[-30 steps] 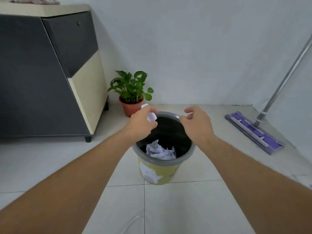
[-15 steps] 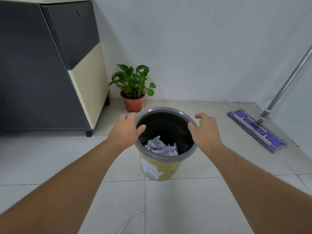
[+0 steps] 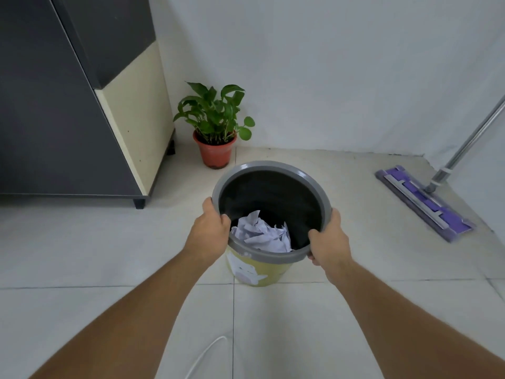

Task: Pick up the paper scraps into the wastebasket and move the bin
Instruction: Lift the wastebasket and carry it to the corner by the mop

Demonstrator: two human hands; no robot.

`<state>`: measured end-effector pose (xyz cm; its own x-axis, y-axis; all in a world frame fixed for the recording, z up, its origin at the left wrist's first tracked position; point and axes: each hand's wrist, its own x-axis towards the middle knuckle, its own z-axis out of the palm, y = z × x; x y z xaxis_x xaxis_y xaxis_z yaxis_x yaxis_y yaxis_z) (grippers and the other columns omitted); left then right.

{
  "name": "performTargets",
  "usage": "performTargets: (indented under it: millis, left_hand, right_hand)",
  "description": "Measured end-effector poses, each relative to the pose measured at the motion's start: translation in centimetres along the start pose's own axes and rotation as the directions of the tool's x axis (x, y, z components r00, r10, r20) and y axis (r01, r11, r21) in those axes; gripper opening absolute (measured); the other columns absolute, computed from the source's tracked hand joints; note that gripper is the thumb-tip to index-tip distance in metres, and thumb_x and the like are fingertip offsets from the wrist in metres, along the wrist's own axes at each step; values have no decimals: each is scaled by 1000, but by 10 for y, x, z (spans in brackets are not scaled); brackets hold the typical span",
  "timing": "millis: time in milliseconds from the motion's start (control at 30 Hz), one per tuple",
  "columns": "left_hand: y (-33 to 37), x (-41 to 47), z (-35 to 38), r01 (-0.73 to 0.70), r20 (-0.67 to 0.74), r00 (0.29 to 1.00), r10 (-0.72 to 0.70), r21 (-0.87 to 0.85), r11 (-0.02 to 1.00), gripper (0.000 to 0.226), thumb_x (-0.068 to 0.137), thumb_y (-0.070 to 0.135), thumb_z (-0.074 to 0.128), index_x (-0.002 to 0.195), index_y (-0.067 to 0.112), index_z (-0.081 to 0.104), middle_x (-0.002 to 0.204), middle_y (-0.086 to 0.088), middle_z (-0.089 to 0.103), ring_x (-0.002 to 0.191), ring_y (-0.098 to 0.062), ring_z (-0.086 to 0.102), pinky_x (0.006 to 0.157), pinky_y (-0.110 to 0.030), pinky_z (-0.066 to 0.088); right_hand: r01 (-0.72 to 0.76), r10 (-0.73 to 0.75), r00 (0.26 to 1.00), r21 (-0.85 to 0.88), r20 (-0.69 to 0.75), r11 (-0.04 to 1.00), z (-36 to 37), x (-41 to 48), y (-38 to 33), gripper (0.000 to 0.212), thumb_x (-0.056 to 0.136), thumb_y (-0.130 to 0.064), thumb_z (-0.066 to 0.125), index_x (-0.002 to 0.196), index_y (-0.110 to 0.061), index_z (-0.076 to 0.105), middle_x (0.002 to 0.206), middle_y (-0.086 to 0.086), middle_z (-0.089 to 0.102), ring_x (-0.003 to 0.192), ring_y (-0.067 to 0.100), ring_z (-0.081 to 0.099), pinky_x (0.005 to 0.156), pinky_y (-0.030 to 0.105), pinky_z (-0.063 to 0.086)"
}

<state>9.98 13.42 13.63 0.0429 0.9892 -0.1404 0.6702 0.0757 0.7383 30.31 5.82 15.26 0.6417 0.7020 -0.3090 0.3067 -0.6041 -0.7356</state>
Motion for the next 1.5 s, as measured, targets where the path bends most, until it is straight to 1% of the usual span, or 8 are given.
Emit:
performTargets:
  millis: [167,367,600,700,833,933,1033,1500]
  left_hand:
    - [29,-39,-47,22,59,998,-23,13,1000,33,99,22,40,132,17,34,92,-10,62,67,-16,57,49,-25,40]
    - [142,-68,-170,187,91,980,-179,-86,979,18,95,21,45,110,11,46,77,-7,54,59,-21,51,46,-31,42]
    - [378,-86,-367,118,66,992,-111,-116,986,8,93,20,47,90,13,47,75,-13,53,57,-22,47,45,-31,40]
    - [486,-97,-449,32,41,999,-28,-111,993,14,92,18,46,80,12,46,64,-10,50,48,-19,44,43,-29,39]
    - [615,-115,-538,-70,-7,998,69,-125,990,19,93,16,45,79,4,47,59,-14,51,45,-25,50,44,-34,47]
    - [690,-134,-583,-100,-4,995,103,-244,964,16,92,14,46,78,9,51,55,-8,43,40,-15,40,35,-24,39]
    - [744,-156,-614,-119,2,992,126,-309,943,14,92,15,46,82,10,55,55,-6,43,40,-12,38,34,-20,36]
    - [808,-185,-573,-121,89,984,154,-300,946,13,94,14,44,85,11,53,57,-6,43,41,-11,37,34,-19,38]
  right_hand:
    - [-34,33,999,22,25,999,-30,-44,-20,51,89,-6,45,132,-31,32,103,12,60,90,35,64,77,53,60]
    - [4,-5,999,17,46,1000,-130,-105,-145,47,88,-8,44,128,-30,34,102,12,62,87,35,65,77,53,60]
    - [86,-84,996,55,-32,995,-316,-170,-375,41,91,-14,50,129,-23,38,101,10,60,87,31,65,77,50,61]
    - [103,-98,993,74,-67,992,-405,-195,-473,30,90,-17,55,118,-8,49,99,13,62,86,32,67,78,49,61]
    - [209,-195,974,122,-118,970,-516,-234,-580,19,89,-15,56,105,-6,55,93,18,68,83,34,72,76,44,62]
    - [266,-244,958,148,-152,953,-585,-261,-635,15,90,-11,54,102,-4,58,92,21,69,77,34,70,65,37,59]
    - [294,-268,950,171,-160,941,-638,-284,-668,8,90,-7,51,95,-5,56,82,19,63,61,28,59,49,28,45]
    - [240,-212,964,184,-164,953,-705,-265,-636,11,94,-10,52,103,-5,56,83,18,59,60,22,55,48,25,45]
